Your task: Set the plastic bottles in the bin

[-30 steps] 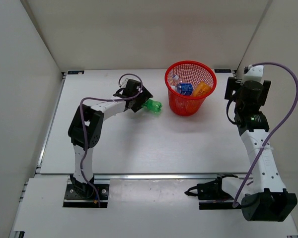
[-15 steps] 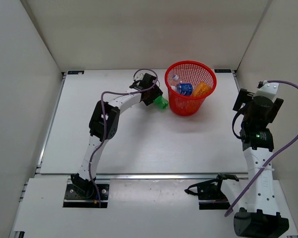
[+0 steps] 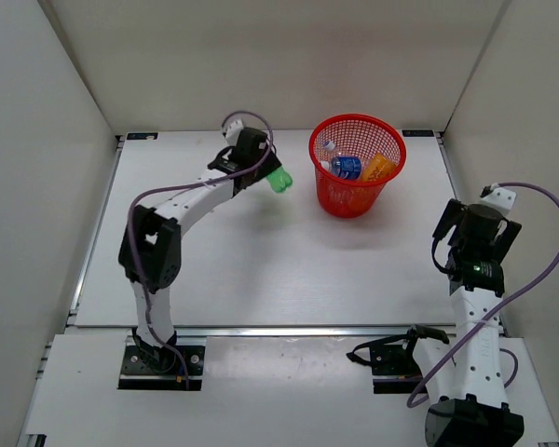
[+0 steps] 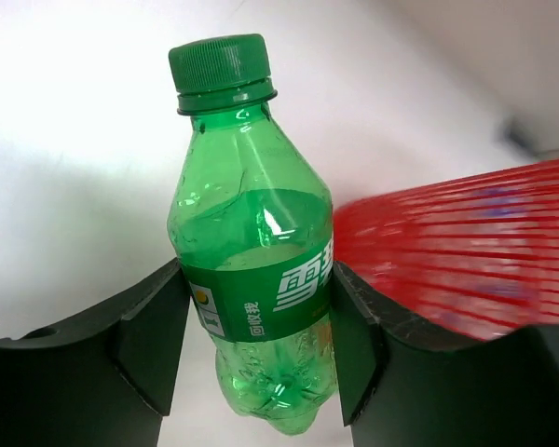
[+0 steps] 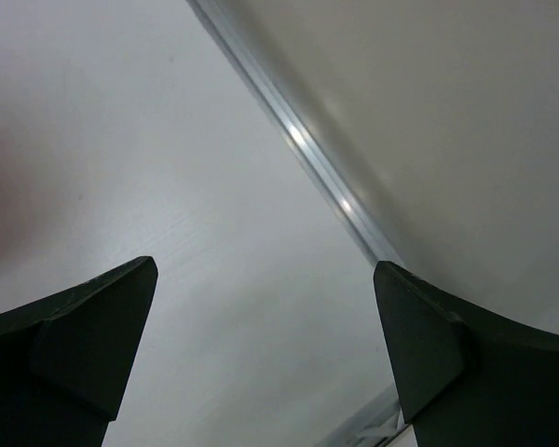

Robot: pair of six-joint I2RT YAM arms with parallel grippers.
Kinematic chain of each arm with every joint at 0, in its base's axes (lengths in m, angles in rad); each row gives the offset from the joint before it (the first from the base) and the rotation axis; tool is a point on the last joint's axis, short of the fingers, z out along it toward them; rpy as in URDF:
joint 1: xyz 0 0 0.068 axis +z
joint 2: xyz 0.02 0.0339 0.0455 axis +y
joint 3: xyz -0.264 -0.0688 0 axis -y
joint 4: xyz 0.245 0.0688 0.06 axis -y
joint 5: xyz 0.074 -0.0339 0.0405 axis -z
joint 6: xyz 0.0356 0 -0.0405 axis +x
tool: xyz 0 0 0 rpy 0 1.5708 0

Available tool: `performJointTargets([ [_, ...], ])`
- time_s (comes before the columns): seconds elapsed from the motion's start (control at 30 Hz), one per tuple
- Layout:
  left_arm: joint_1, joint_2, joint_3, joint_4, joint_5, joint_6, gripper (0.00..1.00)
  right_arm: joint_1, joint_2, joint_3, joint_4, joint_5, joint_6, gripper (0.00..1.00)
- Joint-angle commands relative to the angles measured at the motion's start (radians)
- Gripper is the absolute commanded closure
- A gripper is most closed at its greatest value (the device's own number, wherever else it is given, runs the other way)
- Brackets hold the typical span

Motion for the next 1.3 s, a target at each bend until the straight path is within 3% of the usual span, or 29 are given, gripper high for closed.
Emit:
performJointTargets([
  [0.0,-0.029,-0.154,0.092,0.208,-0.045,0.139,0.58,-0.013,-0.029,-0.050,-0.035,-0.082,0.058,0.01],
  [0.27,-0.138,0.090,0.572,0.175,0.024,0.262,0.49,0.013,-0.066,-0.096,-0.040,-0.112,0.064,0.01],
  [0.37,-0.177,0.144,0.580,0.204,0.077,0.231,0.42,0.014,-0.063,-0.103,-0.044,-0.108,0.054,0.01],
  [0.5,-0.213,0.230,0.687,0.124,0.092,0.256,0.33,0.026,-0.055,-0.090,-0.054,-0.068,0.035,0.01],
  [0.6,-0.221,0.224,0.694,0.112,0.129,0.251,0.01,0.030,-0.051,-0.077,-0.052,-0.083,0.038,0.01],
  [0.77,-0.233,0.109,0.632,0.095,0.120,0.318,0.01,0.035,-0.037,-0.055,-0.087,-0.152,0.031,0.01],
  [0.93,-0.226,-0.119,0.393,0.058,0.089,0.404,0.01,0.067,0.032,0.008,-0.219,-0.290,0.044,0.01],
  [1.03,-0.195,-0.325,0.088,0.037,0.002,0.415,0.02,0.121,0.037,0.028,-0.256,-0.294,0.086,0.01],
  [1.13,-0.126,-0.555,-0.246,-0.040,-0.031,0.374,0.02,0.155,0.032,0.055,-0.314,-0.264,0.115,0.01],
  [1.27,-0.016,-0.865,-0.457,-0.280,-0.116,0.334,0.01,0.187,0.044,0.061,-0.359,-0.270,0.130,0.01],
])
